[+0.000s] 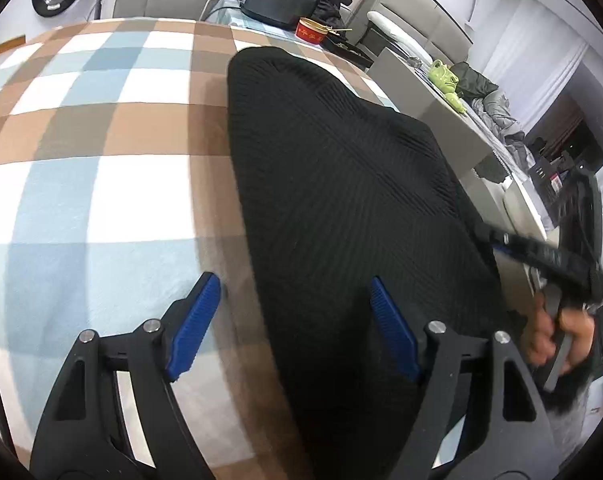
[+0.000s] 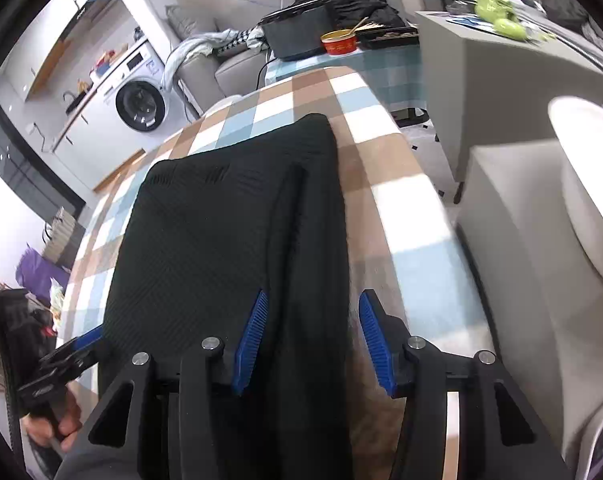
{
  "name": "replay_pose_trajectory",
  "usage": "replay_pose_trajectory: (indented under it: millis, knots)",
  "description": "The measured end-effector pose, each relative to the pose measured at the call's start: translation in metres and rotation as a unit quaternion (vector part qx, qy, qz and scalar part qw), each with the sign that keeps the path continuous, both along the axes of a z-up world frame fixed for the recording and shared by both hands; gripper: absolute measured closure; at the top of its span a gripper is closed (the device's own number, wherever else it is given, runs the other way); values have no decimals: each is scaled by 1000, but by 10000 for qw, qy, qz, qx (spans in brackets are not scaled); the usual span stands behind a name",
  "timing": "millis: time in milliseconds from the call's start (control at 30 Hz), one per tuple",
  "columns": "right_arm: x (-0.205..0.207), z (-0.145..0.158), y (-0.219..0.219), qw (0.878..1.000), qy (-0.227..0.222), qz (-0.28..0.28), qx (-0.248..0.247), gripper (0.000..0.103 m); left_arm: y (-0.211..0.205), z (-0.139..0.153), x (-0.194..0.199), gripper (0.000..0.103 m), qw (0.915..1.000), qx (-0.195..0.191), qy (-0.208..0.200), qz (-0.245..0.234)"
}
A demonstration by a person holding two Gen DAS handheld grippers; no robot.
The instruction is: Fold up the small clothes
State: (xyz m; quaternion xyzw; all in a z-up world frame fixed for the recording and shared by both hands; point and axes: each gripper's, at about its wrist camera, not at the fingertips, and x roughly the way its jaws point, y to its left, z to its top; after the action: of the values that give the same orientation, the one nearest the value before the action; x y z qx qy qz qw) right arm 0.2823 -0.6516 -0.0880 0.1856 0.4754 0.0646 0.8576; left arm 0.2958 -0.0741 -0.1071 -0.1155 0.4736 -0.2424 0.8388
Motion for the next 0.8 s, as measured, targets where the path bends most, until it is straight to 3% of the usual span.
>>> replay_pose_trajectory:
  millis: [100, 167, 467, 600, 800]
  knots:
    - [-3, -6, 6, 9999, 70, 74, 96, 57, -10, -2, 6, 66, 10000, -48, 29, -64]
    - [-3, -13, 14, 9996, 64, 205, 155, 70, -20, -3, 15, 84, 9999, -94, -7, -99]
    - [13, -19, 56, 9983, -2, 576, 135, 71, 7, 0, 14, 88, 9996, 23, -141, 245]
    - [28, -21, 87, 9960, 2, 849, 296, 71, 47, 2, 14, 88, 9981, 129, -152, 579]
    - [42, -19, 147, 9844, 196, 1693, 443, 71, 110, 5, 9, 87, 9941, 208, -9, 1061]
